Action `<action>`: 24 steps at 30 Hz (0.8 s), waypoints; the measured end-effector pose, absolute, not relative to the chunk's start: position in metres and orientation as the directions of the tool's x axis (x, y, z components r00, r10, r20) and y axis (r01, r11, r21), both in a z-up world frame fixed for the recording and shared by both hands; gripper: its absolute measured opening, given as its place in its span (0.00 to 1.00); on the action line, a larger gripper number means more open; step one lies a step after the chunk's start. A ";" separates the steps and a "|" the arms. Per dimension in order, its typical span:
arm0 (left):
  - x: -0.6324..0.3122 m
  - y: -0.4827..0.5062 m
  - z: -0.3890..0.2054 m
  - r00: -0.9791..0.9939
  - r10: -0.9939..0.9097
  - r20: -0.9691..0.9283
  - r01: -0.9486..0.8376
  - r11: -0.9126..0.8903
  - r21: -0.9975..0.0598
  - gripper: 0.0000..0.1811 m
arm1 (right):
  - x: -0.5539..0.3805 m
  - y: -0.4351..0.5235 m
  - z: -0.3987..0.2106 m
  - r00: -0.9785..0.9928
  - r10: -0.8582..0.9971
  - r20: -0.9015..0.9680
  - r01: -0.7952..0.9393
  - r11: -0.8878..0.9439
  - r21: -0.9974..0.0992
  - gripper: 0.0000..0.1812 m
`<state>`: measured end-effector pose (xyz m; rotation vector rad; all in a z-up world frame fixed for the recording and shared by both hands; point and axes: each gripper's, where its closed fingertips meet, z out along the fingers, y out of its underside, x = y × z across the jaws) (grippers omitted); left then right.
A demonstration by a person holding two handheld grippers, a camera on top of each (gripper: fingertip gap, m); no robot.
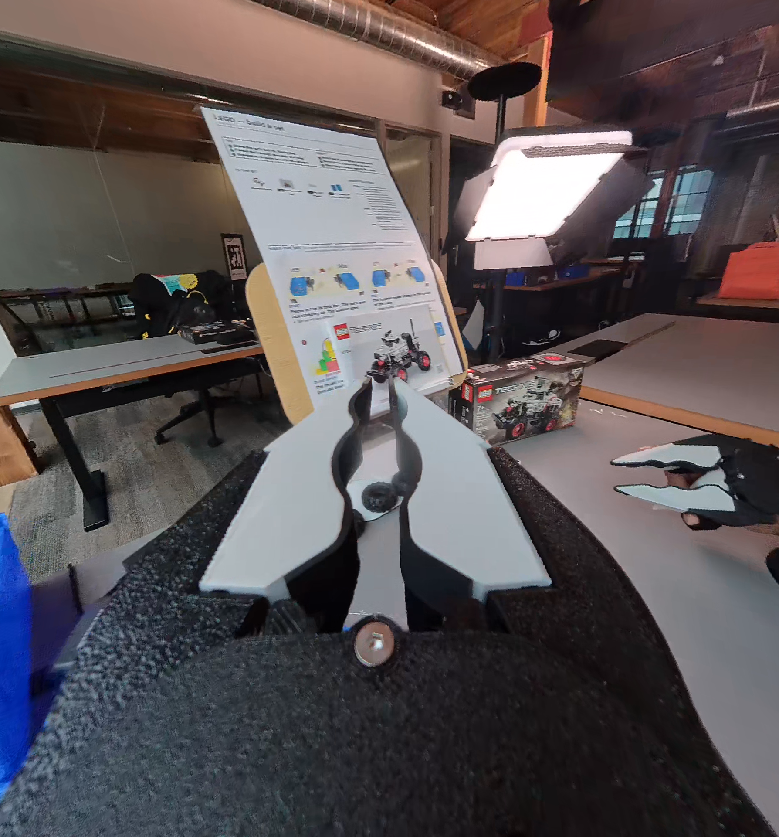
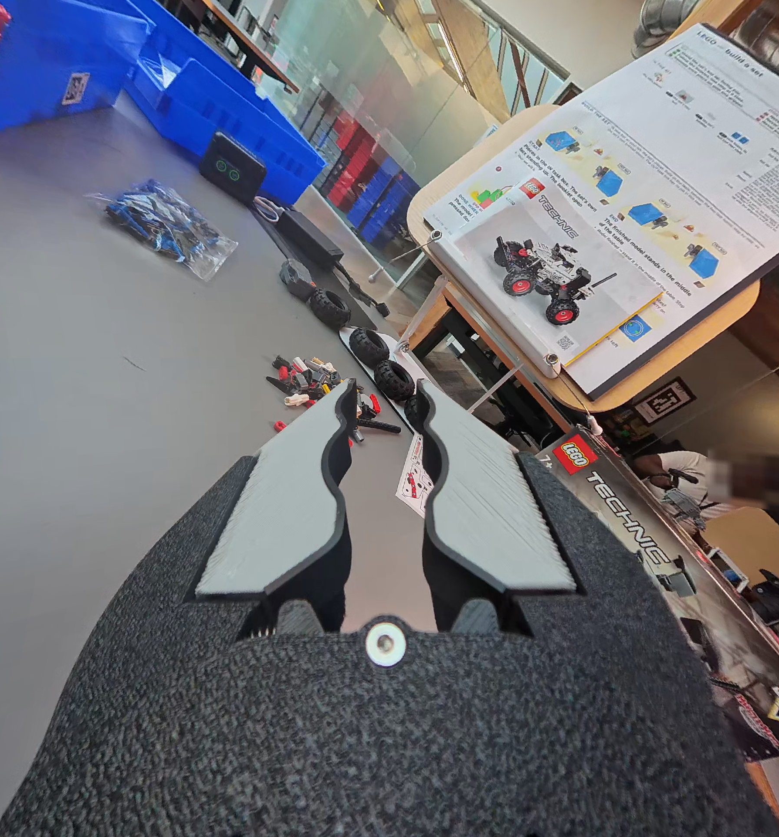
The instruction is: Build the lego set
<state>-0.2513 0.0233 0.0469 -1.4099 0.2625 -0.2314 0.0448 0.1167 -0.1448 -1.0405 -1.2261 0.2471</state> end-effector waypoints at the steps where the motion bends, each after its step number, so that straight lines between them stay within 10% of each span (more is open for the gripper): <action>1: -0.234 0.016 0.038 0.944 -0.328 -0.043 0.008 0.152 -0.988 0.02 | 0.045 0.116 -0.144 0.378 0.669 0.640 0.349 0.537 -0.768 0.14; 13: -0.140 0.008 -0.123 0.910 -0.288 0.298 0.284 -0.092 -0.955 0.00 | 0.043 0.123 -0.159 0.399 0.783 0.477 0.297 0.382 -0.875 0.09; 24: -0.117 0.098 -0.150 0.940 -0.289 -0.182 -0.180 0.033 -0.983 0.10 | 0.034 0.121 -0.177 0.358 0.801 0.480 0.321 0.377 -0.869 0.09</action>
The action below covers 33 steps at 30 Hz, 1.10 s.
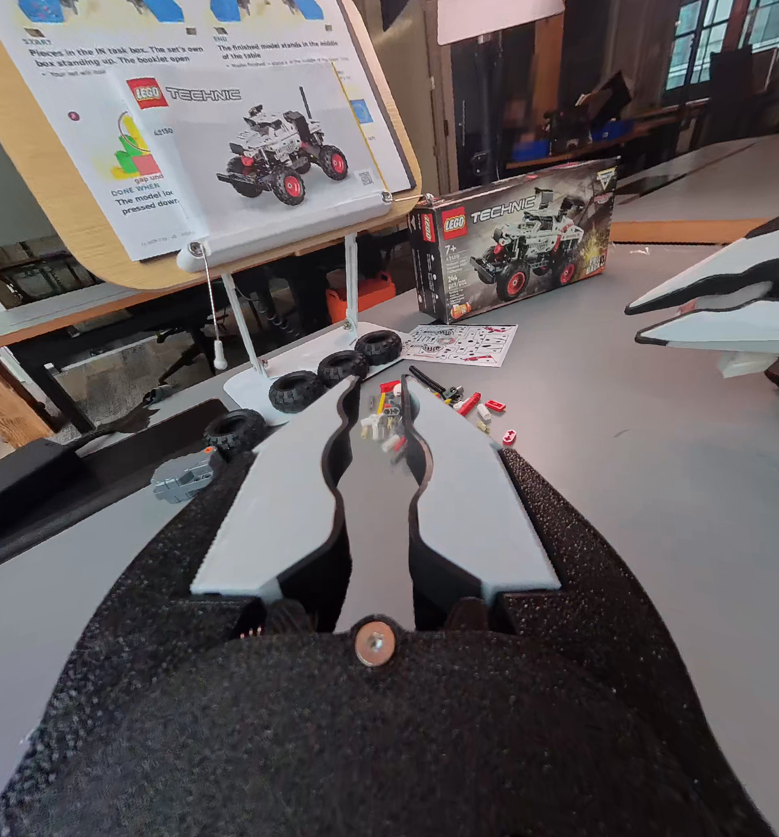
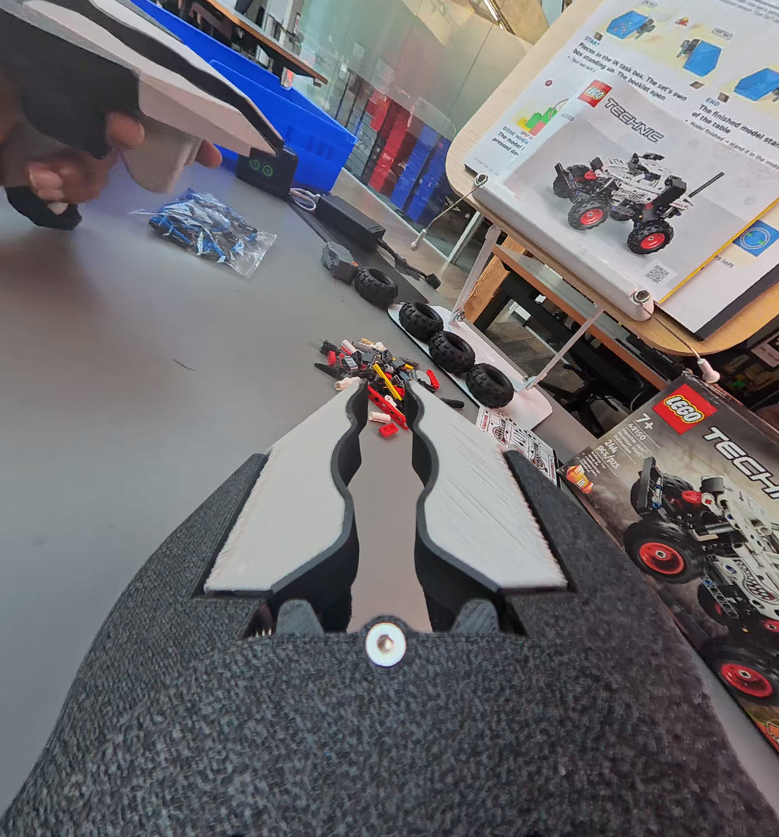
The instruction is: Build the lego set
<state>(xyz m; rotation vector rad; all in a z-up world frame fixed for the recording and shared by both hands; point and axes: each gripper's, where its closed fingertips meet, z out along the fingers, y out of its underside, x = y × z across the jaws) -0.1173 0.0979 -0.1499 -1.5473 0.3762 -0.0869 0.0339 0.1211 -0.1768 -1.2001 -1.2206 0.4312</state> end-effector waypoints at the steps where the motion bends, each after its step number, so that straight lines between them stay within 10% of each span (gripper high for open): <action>1: -0.115 0.102 -0.155 0.932 -0.303 -0.197 -0.206 0.002 -0.979 0.12 | 0.034 0.121 -0.177 0.356 0.803 0.478 0.321 0.376 -0.869 0.09; 15: -0.186 0.097 -0.226 0.965 -0.185 -0.183 -0.259 -0.597 -0.759 0.41 | 0.011 0.112 -0.179 0.316 0.873 0.373 0.283 0.288 -0.915 0.11; 33: -0.204 0.094 -0.266 0.981 -0.159 -0.112 -0.193 -0.734 -0.651 0.16 | 0.020 0.103 -0.186 0.266 0.876 0.401 0.312 0.316 -0.896 0.10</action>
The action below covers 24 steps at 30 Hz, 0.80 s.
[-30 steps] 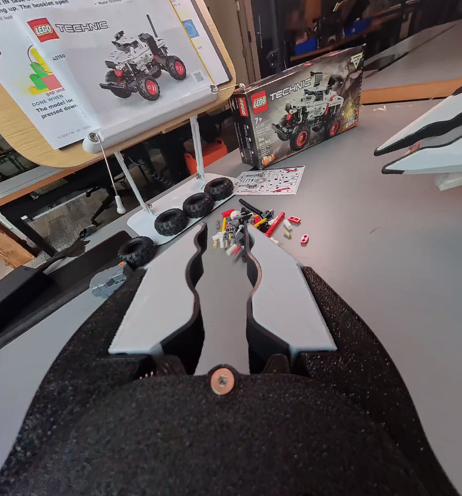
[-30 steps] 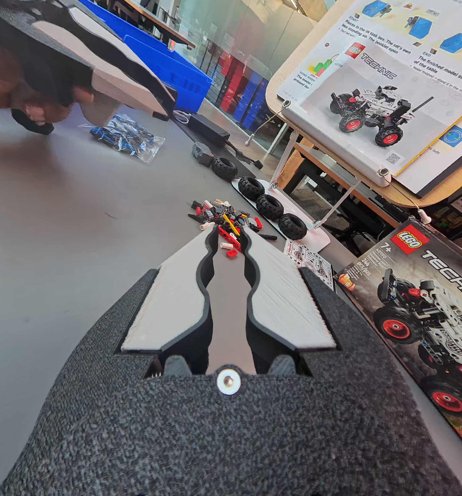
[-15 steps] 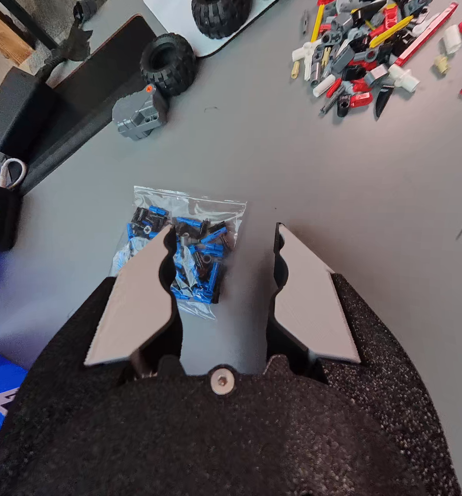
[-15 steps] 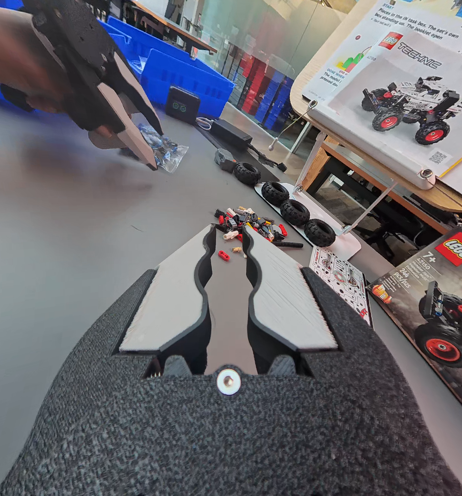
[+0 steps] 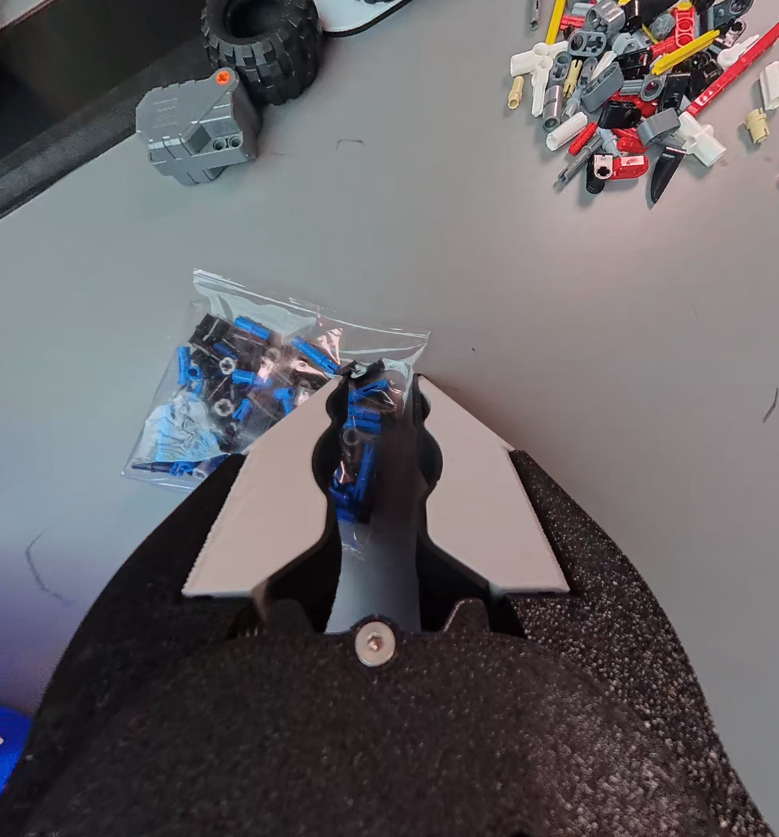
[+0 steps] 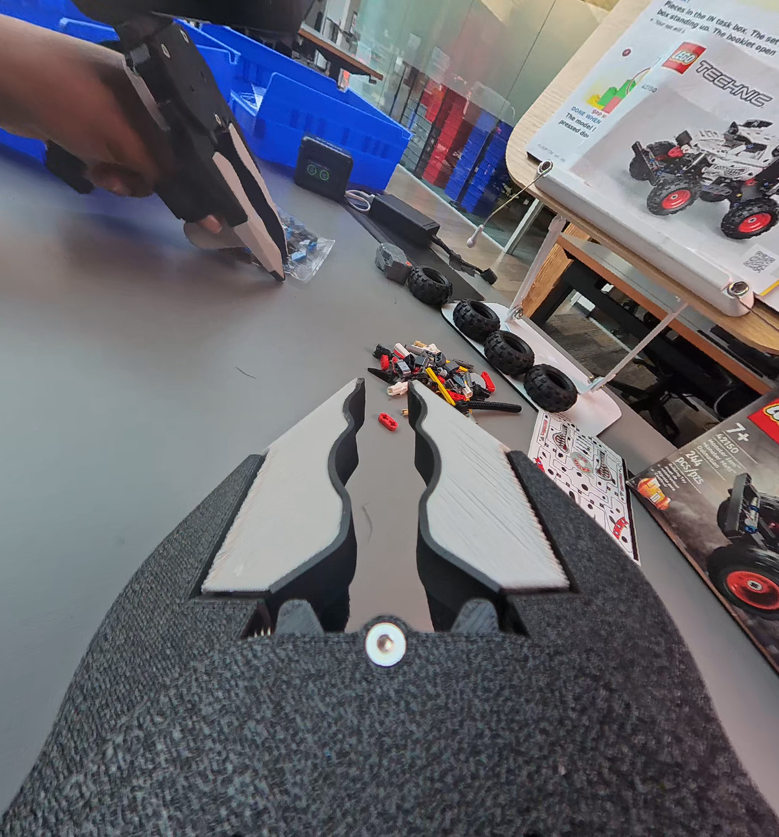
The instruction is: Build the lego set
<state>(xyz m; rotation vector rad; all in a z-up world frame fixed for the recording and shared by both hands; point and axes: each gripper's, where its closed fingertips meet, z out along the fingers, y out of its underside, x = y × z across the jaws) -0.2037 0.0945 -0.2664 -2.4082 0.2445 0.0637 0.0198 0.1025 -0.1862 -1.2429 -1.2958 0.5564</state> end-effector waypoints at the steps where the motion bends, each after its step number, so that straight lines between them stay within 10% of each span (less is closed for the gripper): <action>1: -0.204 0.095 -0.266 0.980 -0.159 -0.117 -0.197 -0.734 -0.650 0.15 | 0.020 0.102 -0.187 0.266 0.876 0.402 0.314 0.316 -0.895 0.10; 8: -0.182 0.093 -0.254 0.920 -0.296 -0.258 -0.392 -0.642 -0.659 0.00 | 0.020 0.101 -0.187 0.263 0.871 0.415 0.325 0.325 -0.888 0.10; 16: -0.053 0.039 -0.164 0.641 -0.767 0.022 -0.257 -0.242 -0.936 0.00 | 0.023 0.096 -0.176 0.248 0.906 0.343 0.235 0.287 -0.929 0.11; 21: -0.013 -0.014 -0.131 0.287 -0.939 0.189 -0.030 -0.206 -0.978 0.00 | 0.018 0.045 -0.168 -0.085 0.994 0.068 0.124 0.078 -0.989 0.47; 24: -0.012 -0.025 -0.146 0.229 -0.943 0.242 -0.031 -0.255 -0.966 0.00 | 0.019 0.011 -0.182 -0.271 0.963 -0.001 0.199 0.055 -0.978 0.35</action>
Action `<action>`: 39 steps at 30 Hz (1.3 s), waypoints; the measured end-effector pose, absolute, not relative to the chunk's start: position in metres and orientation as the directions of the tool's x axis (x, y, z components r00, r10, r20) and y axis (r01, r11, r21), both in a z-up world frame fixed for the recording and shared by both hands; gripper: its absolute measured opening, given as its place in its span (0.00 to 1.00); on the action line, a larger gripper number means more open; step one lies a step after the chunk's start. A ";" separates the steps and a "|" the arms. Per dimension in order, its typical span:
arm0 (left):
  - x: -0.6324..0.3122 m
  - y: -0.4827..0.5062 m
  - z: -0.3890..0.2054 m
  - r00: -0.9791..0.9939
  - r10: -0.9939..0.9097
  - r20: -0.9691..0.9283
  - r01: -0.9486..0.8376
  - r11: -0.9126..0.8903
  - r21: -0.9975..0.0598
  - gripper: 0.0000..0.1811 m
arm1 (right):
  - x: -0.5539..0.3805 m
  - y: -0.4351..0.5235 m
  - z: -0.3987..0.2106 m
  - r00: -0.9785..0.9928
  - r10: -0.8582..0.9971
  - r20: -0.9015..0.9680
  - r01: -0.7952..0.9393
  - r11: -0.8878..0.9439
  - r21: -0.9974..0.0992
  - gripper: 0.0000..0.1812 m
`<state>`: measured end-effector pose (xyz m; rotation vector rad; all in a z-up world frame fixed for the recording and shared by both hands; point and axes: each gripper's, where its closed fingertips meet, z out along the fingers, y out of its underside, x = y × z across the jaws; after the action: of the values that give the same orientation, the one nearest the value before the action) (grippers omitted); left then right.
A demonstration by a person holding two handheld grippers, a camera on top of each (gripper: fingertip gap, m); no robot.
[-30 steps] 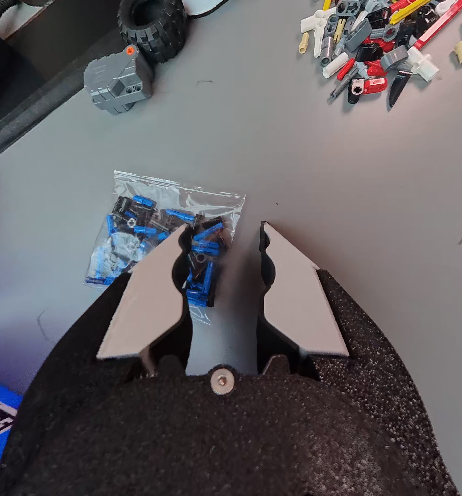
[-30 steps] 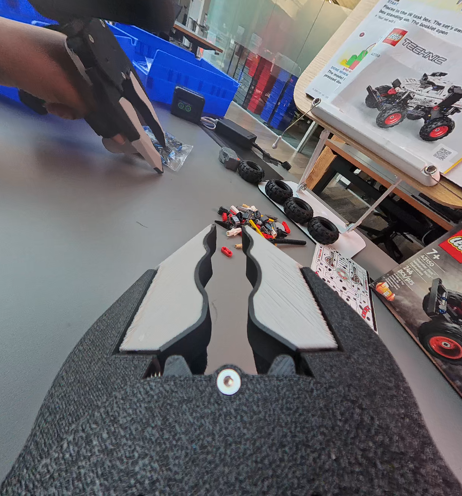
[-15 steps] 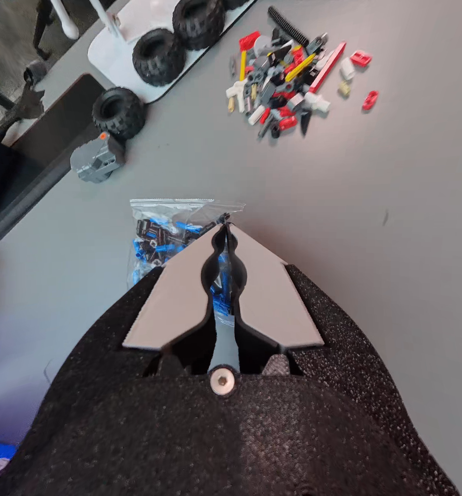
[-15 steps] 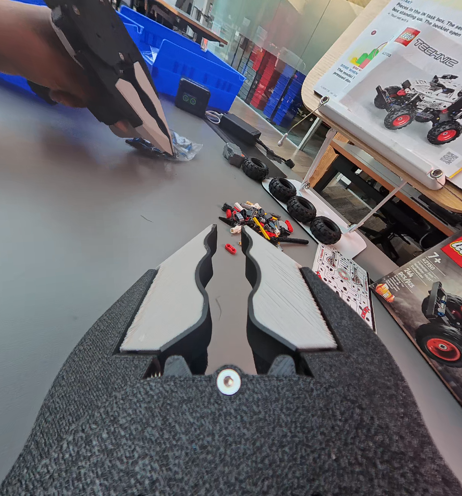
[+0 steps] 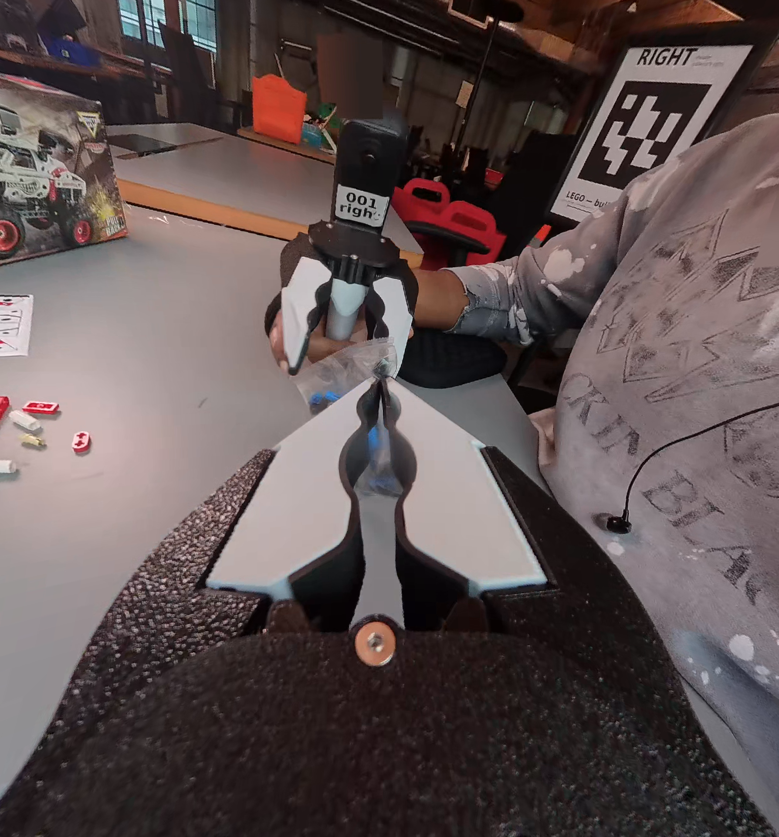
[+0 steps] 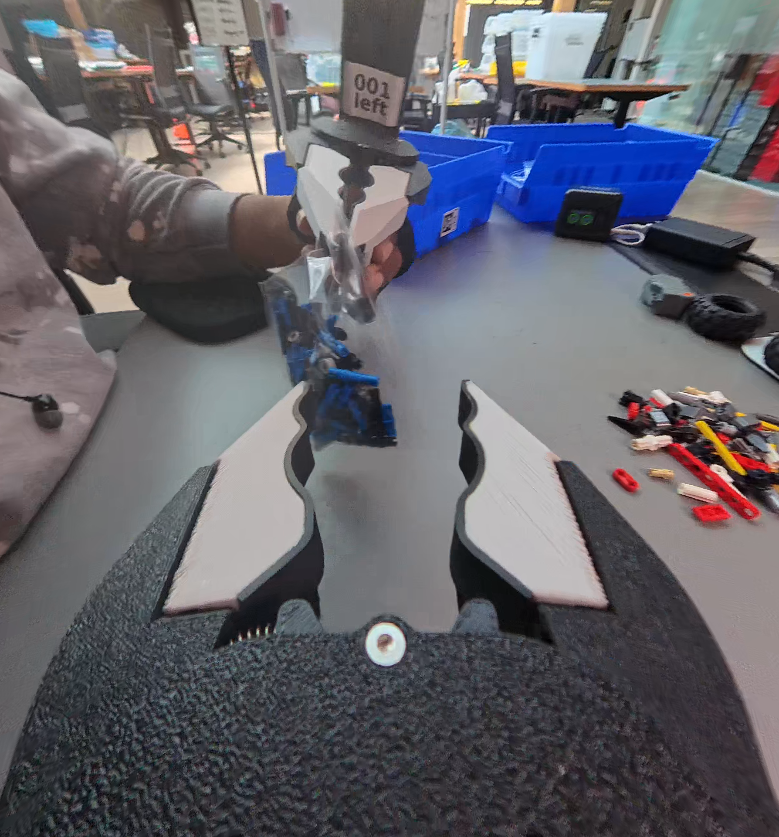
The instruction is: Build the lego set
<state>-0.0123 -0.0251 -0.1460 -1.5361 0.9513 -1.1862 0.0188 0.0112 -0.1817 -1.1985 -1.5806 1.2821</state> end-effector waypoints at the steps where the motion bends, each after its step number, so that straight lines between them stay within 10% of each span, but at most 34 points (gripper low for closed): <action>1: -0.014 -0.027 -0.151 0.222 -0.941 0.254 -0.035 -0.268 -0.963 0.00 | 0.020 0.001 -0.185 -0.319 0.948 -0.006 0.220 0.068 -0.973 0.27; 6: -0.022 -0.026 -0.155 0.231 -0.928 0.292 -0.033 -0.308 -0.951 0.00 | 0.020 0.001 -0.191 -0.320 0.947 -0.025 0.265 0.064 -0.962 0.00; 13: -0.027 -0.026 -0.156 0.262 -0.927 0.270 -0.056 -0.294 -0.954 0.00 | 0.021 0.013 -0.197 -0.257 0.966 0.017 0.298 0.096 -0.950 0.03; 17: -0.018 -0.037 -0.150 0.199 -0.949 0.245 -0.049 -0.259 -0.965 0.00 | 0.021 0.010 -0.208 -0.289 0.955 -0.064 0.376 0.052 -0.925 0.33; 22: -0.016 -0.041 -0.149 0.177 -0.955 0.240 -0.053 -0.253 -0.966 0.00 | 0.022 -0.011 -0.217 -0.396 0.917 -0.047 0.415 0.133 -0.900 0.00; 33: -0.006 -0.047 -0.167 0.167 -0.928 0.334 -0.152 -0.359 -0.921 0.40 | 0.034 -0.007 -0.188 -0.380 0.916 -0.126 0.373 0.027 -0.927 0.00; 39: 0.019 -0.069 -0.173 0.086 -0.919 0.386 -0.215 -0.395 -0.893 0.39 | 0.030 -0.002 -0.198 -0.310 0.934 -0.177 0.456 -0.017 -0.890 0.00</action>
<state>0.0193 -0.0690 -0.1725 -1.7037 1.1278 -1.3518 0.0295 -0.0019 -0.1981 -1.4450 -1.7818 1.2954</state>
